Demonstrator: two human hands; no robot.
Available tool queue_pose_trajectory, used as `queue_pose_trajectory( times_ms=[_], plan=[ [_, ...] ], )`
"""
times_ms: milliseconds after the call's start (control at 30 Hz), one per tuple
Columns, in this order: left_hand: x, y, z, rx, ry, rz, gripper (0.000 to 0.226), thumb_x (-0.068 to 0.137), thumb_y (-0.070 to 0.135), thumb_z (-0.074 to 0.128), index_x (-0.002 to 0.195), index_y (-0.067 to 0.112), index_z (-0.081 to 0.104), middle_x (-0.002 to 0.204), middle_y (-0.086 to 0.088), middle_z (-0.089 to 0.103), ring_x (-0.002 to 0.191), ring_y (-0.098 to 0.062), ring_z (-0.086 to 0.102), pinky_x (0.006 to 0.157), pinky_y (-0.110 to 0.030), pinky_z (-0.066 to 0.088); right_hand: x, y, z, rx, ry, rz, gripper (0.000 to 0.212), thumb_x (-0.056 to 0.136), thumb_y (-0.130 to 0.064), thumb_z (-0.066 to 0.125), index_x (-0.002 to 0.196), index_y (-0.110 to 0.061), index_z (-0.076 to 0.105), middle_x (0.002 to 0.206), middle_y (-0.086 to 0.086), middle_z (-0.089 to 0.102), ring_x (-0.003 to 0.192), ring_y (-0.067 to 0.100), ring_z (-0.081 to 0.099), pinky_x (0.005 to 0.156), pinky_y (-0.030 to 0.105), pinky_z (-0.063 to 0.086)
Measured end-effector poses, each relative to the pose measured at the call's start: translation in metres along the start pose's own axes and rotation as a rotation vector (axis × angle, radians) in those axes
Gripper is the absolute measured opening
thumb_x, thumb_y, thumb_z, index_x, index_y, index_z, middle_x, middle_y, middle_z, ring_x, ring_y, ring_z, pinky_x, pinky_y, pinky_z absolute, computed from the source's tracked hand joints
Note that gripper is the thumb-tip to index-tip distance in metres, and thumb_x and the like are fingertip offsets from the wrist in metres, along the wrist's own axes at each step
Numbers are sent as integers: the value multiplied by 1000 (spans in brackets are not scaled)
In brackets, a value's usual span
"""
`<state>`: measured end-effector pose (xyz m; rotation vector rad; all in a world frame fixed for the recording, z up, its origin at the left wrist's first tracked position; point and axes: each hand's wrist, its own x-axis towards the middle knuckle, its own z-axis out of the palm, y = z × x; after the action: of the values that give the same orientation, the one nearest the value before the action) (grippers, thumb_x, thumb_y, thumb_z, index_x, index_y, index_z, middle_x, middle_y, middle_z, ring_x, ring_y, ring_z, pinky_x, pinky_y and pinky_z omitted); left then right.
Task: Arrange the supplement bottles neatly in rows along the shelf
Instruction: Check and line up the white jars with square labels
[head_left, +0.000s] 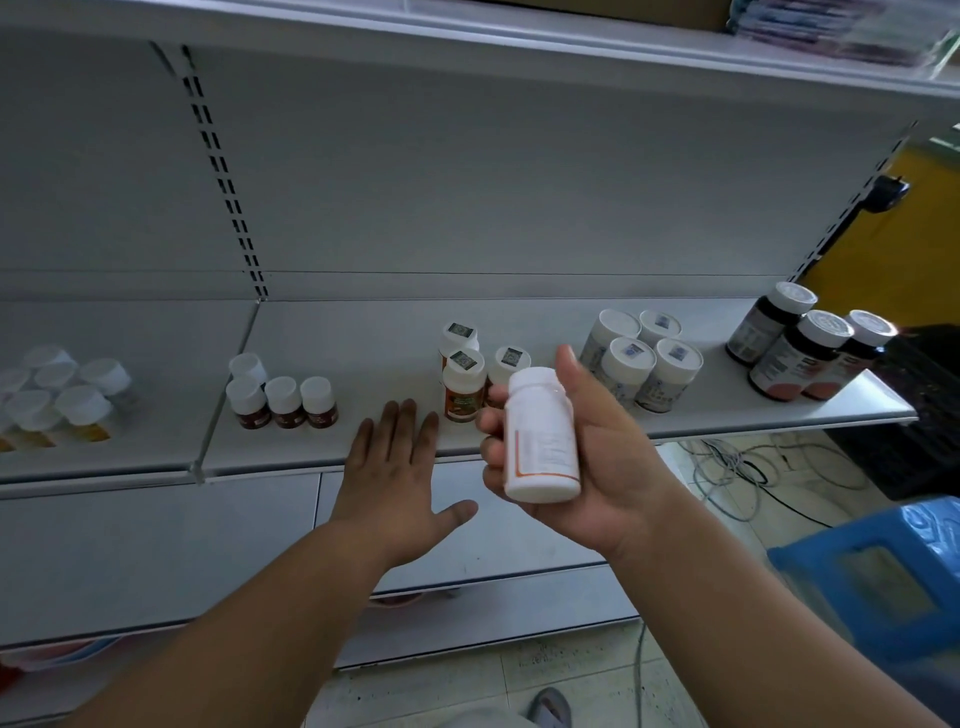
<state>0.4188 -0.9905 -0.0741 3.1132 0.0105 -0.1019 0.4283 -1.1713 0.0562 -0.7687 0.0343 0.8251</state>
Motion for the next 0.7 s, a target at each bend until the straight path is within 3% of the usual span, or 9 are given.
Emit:
queue_pose_trajectory(
  times_ms=[67, 133, 233, 333, 400, 500, 600, 700],
  plan=[
    [-1, 1, -2, 1, 4, -4, 104, 84, 84, 22, 155, 21, -20, 162, -10, -26, 148, -28, -27, 121, -49, -13, 0, -3, -1, 14, -8, 37, 56, 81, -45, 55, 116, -1, 57, 93, 17, 60, 74, 29, 58, 74, 38, 49],
    [-1, 1, -2, 0, 1, -5, 104, 84, 85, 22, 154, 21, -20, 162, -10, -26, 149, -28, -26, 121, -48, -13, -2, -3, -3, -21, -58, 45, 54, 84, -35, 48, 124, 2, 53, 95, 18, 60, 84, 32, 60, 83, 43, 50],
    [0, 0, 0, 0, 8, -4, 104, 83, 85, 19, 155, 21, -19, 163, -10, -26, 149, -28, -26, 121, -49, -13, -6, 0, 0, -84, -29, -14, 44, 85, -33, 64, 112, 2, 61, 89, 19, 62, 85, 39, 66, 81, 54, 56],
    [0, -1, 1, 10, 9, -8, 104, 83, 85, 19, 155, 20, -19, 162, -11, -26, 148, -29, -27, 121, -49, -14, -7, 0, 0, -97, 100, -17, 57, 68, -43, 79, 106, -3, 64, 90, 18, 61, 74, 33, 65, 68, 45, 58],
    [0, 0, 0, 13, 12, -8, 105, 83, 85, 20, 155, 20, -20, 162, -11, -26, 149, -29, -26, 121, -49, -13, -6, -1, -1, -77, 45, 31, 56, 79, -44, 68, 118, -5, 60, 97, 16, 59, 81, 29, 59, 74, 40, 53],
    [0, 0, 1, 9, 9, -10, 105, 83, 85, 21, 154, 20, -20, 163, -11, -25, 149, -29, -26, 121, -48, -14, -8, -2, -3, -104, 9, 32, 50, 89, -29, 52, 131, -3, 53, 107, 18, 62, 92, 29, 60, 79, 39, 54],
    [2, -1, 3, 13, 24, -10, 106, 81, 87, 19, 155, 20, -20, 163, -11, -25, 148, -29, -26, 119, -47, -18, -9, -2, -1, -158, 29, -78, 42, 83, -21, 61, 123, -8, 61, 107, 14, 68, 95, 26, 66, 86, 44, 57],
    [2, -1, 3, 7, 25, -8, 106, 82, 87, 20, 155, 20, -19, 163, -11, -24, 149, -30, -26, 119, -47, -17, -6, 0, -3, -411, 45, -232, 37, 83, -18, 69, 119, -13, 61, 108, 8, 69, 100, 22, 67, 92, 42, 54]
  ],
)
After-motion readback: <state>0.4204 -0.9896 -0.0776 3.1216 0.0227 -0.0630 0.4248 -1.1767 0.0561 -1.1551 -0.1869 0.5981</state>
